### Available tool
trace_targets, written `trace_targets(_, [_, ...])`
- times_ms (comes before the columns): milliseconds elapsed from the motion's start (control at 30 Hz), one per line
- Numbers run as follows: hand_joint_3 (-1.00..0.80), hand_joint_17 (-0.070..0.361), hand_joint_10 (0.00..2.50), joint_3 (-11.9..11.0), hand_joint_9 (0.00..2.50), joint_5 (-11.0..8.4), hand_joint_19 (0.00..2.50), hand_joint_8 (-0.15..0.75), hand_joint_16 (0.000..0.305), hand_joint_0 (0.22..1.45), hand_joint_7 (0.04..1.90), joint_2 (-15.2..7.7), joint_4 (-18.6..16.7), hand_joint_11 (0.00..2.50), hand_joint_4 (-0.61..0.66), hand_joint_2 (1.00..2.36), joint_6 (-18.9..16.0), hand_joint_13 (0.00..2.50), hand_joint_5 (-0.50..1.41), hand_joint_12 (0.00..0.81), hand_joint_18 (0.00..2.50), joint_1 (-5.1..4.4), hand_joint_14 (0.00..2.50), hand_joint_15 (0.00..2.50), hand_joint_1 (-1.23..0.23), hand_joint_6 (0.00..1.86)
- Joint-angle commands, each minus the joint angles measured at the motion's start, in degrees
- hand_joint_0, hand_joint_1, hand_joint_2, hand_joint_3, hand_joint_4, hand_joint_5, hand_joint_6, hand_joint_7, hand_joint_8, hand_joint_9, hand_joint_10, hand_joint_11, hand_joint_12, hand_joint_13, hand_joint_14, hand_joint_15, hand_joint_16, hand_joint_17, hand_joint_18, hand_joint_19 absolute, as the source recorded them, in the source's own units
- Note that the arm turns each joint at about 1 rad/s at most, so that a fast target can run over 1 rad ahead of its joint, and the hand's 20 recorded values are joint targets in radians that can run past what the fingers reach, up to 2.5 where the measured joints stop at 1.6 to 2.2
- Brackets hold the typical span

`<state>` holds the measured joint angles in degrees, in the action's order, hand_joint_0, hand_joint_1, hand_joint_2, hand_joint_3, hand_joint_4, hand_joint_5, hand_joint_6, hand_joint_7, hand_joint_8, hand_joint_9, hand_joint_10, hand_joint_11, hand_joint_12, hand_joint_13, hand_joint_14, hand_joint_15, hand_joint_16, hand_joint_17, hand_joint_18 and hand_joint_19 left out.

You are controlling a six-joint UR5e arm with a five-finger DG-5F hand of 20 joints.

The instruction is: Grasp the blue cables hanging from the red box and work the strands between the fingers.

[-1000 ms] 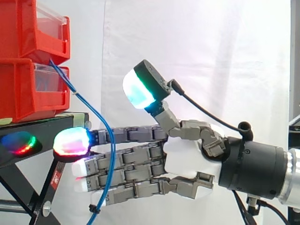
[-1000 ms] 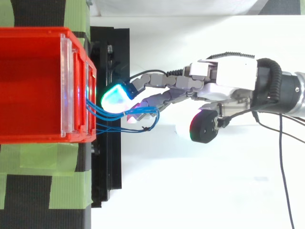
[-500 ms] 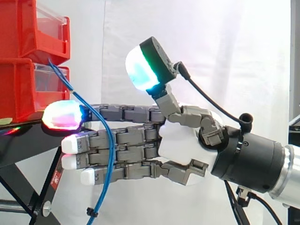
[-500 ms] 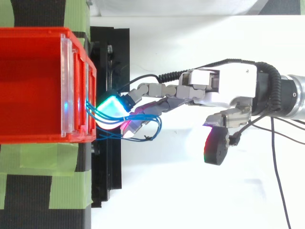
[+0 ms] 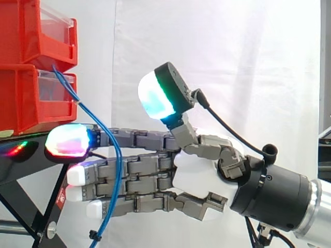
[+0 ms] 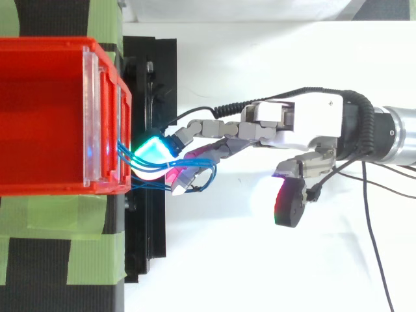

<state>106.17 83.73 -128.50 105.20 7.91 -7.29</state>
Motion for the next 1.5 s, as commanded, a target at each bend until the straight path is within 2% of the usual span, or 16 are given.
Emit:
trace_targets(0, [-1.00,0.143,0.01,0.00,0.58,-0.05,0.39,0.366,0.064,0.70,0.66,-0.53,-1.66,0.49,0.18,1.00,-0.08,0.48,-0.30,0.393,0.47,0.00,0.01,0.41,-0.46,0.00])
trace_targets(300, [-1.00,0.142,0.01,0.00,0.59,-0.32,0.39,0.365,0.063,0.70,0.66,-0.53,-0.96,0.51,0.18,1.00,-0.44,0.50,-0.30,0.392,0.47,-0.18,0.01,0.41,-0.46,0.00])
trace_targets(600, [-1.00,0.142,0.01,0.00,0.57,-1.81,0.39,0.371,0.063,0.70,0.66,-0.53,-0.52,0.47,0.18,1.00,-0.52,0.50,-0.30,0.391,0.48,-0.35,0.01,0.41,-0.46,0.00])
trace_targets(900, [-1.00,0.140,0.01,-0.09,0.60,-2.25,0.43,0.384,0.062,0.70,0.66,-0.61,0.54,0.48,0.19,1.00,-0.52,0.54,-0.29,0.395,0.53,-0.70,0.01,0.43,-0.46,0.00])
trace_targets(1467, [-1.00,0.139,0.01,0.00,0.64,-2.16,0.44,0.388,0.062,0.71,0.66,-0.53,0.19,0.49,0.20,1.00,-0.61,0.61,-0.28,0.395,0.55,-0.97,0.01,0.46,-0.46,0.00])
